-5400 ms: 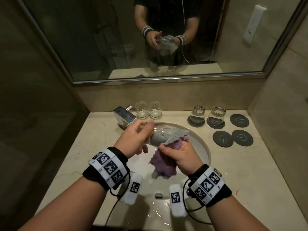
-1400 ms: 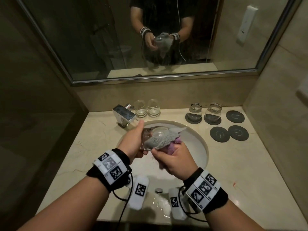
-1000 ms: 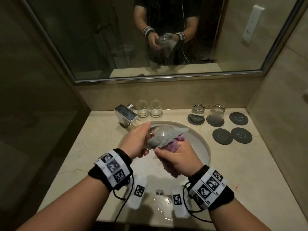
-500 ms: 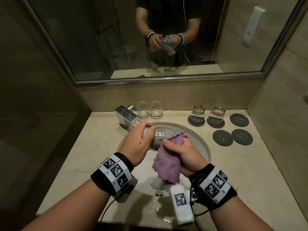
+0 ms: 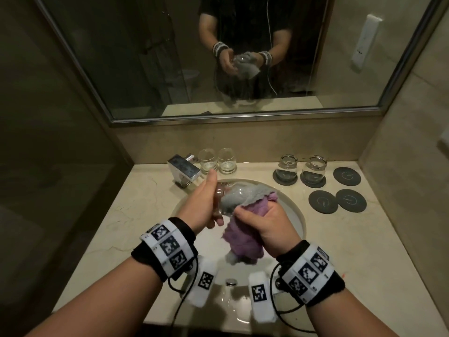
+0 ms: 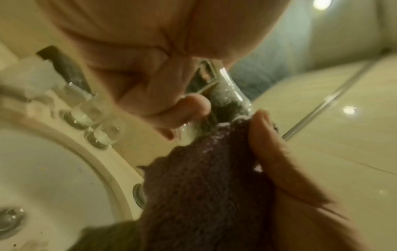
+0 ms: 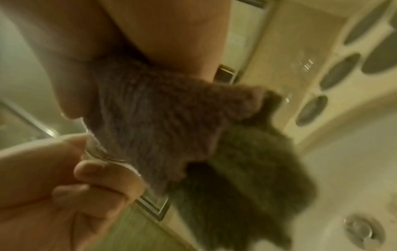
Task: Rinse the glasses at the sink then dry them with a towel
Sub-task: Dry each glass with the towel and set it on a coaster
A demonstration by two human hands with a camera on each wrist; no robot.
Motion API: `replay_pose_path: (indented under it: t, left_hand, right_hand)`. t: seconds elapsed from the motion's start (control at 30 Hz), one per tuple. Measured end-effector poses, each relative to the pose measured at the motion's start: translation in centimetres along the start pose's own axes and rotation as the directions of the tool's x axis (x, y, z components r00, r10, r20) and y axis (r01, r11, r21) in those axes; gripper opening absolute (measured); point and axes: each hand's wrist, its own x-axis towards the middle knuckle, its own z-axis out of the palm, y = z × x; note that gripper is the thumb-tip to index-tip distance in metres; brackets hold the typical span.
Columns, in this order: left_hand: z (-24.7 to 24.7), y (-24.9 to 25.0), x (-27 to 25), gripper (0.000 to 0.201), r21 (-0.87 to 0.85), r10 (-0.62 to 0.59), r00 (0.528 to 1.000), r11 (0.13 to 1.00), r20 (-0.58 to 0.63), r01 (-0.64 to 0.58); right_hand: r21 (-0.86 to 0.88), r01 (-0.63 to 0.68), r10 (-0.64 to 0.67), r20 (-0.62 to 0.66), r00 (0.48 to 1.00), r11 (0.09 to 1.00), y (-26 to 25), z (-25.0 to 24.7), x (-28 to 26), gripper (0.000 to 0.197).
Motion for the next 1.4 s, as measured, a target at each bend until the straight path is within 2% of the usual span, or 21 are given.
replay_pose_path:
  t: [0.03,0.07,0.13,0.2,0.27,0.33,0.4,0.5,0.57,0.63,0.77,0.83,0.93,1.0,1.07,1.1,1.17,1.23,1.3,1.33,1.4]
  left_hand:
    - [0.2,0.2,0.1,0.060,-0.078,-0.089,0.996,0.993,0.021,0.091]
    - [0.3,0.3,0.0,0.057,-0.076,-0.092,0.995,0.993,0.025,0.094]
    - [0.5,-0.1,-0.3,0.039,0.156,0.143,0.989,0.978,-0.021,-0.138]
    - [0.2,-0.2,-0.6,0.027,0.416,0.391,0.920,0.836,0.008,-0.359]
    - [0.1,-0.1,-0.4,0.024,0.429,0.427,0.904,0.816,0.003,-0.387]
    - [-0.1,0.1,-0.1,0.027,0.197,0.302,0.946,0.941,-0.116,-0.276]
    - [-0.5,0.4,0.2,0.036,-0.100,0.079,0.978,0.990,-0.194,-0.100]
    - [-1.1,0.5,0.1,0.038,-0.338,-0.151,0.974,0.937,-0.169,0.086]
    - [-1.3,0.5,-0.2,0.039,-0.385,-0.210,0.970,0.911,-0.126,0.147]
    - [-1.5,0.5,-0.4,0.040,-0.398,-0.216,0.973,0.903,-0.086,0.165]
    - [-1.4,0.4,-0.8,0.043,-0.400,-0.213,0.977,0.897,-0.027,0.185]
    - [-1.3,0.4,-1.0,0.042,-0.393,-0.202,0.979,0.900,0.001,0.186]
    - [-0.5,0.4,-1.2,0.038,-0.295,-0.128,0.992,0.948,-0.004,0.121]
    - [0.2,0.2,-1.4,0.029,-0.131,0.037,0.999,0.991,-0.030,-0.040]
    - [0.7,0.1,-1.9,0.026,0.136,0.273,0.961,0.954,-0.040,-0.266]
    - [0.7,0.0,-2.0,0.029,0.247,0.365,0.931,0.905,-0.033,-0.346]
    - [0.5,-0.3,-1.7,0.039,0.324,0.425,0.904,0.863,-0.048,-0.388]
    - [0.2,-0.2,-1.2,0.054,0.207,0.313,0.948,0.933,-0.063,-0.295]
    - [0.3,0.2,-0.9,0.067,-0.042,0.040,0.999,0.998,-0.002,-0.040]
    - [0.4,0.3,-1.0,0.066,-0.099,-0.060,0.997,0.993,0.038,0.064]
    - [0.4,0.2,-1.0,0.056,-0.019,-0.047,0.999,0.999,0.020,0.047]
  right_hand:
    - [-0.099,0.012,-0.012,0.000,1.000,0.995,-0.1,0.0,-0.1,0.023]
    - [-0.107,0.012,-0.013,-0.006,1.000,0.994,-0.1,-0.1,-0.1,0.023]
    - [0.096,-0.029,0.028,0.012,1.000,0.995,0.0,-0.3,-0.1,0.030]
    - [0.396,-0.146,0.123,0.082,0.989,0.906,-0.1,-0.9,0.2,0.048]
    - [0.410,-0.165,0.129,0.116,0.985,0.897,-0.5,-1.1,0.3,0.051]
    - [0.154,-0.111,0.096,0.102,0.990,0.982,-1.3,-1.2,0.2,0.048]
    - [-0.209,-0.072,0.086,0.060,0.994,0.975,-2.3,-1.5,-0.1,0.060]
    - [-0.536,-0.067,0.189,0.176,0.966,0.841,-3.7,-2.1,-0.8,0.066]
    - [-0.712,0.039,0.210,0.259,0.943,0.701,-4.7,-2.1,-1.2,0.046]
    - [-0.723,0.103,0.155,0.281,0.947,0.683,-5.2,-2.1,-1.5,0.025]
    - [-0.713,0.354,-0.193,0.300,0.934,0.605,-4.0,-2.8,-1.2,0.032]
    - [-0.716,0.407,-0.264,0.310,0.913,0.567,-3.1,-2.9,-0.8,0.029]
    - [-0.705,0.380,-0.271,0.268,0.925,0.599,-3.0,-1.4,-0.8,0.023]
    - [-0.596,0.290,-0.260,0.139,0.956,0.749,-2.9,-0.2,-0.6,0.021]
    - [-0.227,0.113,-0.115,0.004,0.993,0.967,-2.3,0.6,0.0,0.025]
    - [-0.034,0.019,-0.020,-0.026,0.999,0.999,-2.0,0.8,0.3,0.029]
    - [0.116,-0.048,0.059,-0.086,0.995,0.992,-1.9,1.0,0.5,0.037]
    - [-0.077,0.038,-0.047,-0.112,0.993,0.996,-2.2,0.6,0.3,0.037]
    - [-0.377,0.177,-0.217,-0.066,0.974,0.909,-2.6,0.5,0.2,0.028]
    - [-0.455,0.220,-0.249,-0.004,0.968,0.863,-2.4,0.3,0.3,0.026]
    - [-0.441,0.226,-0.230,0.046,0.972,0.869,-1.8,0.4,0.4,0.026]
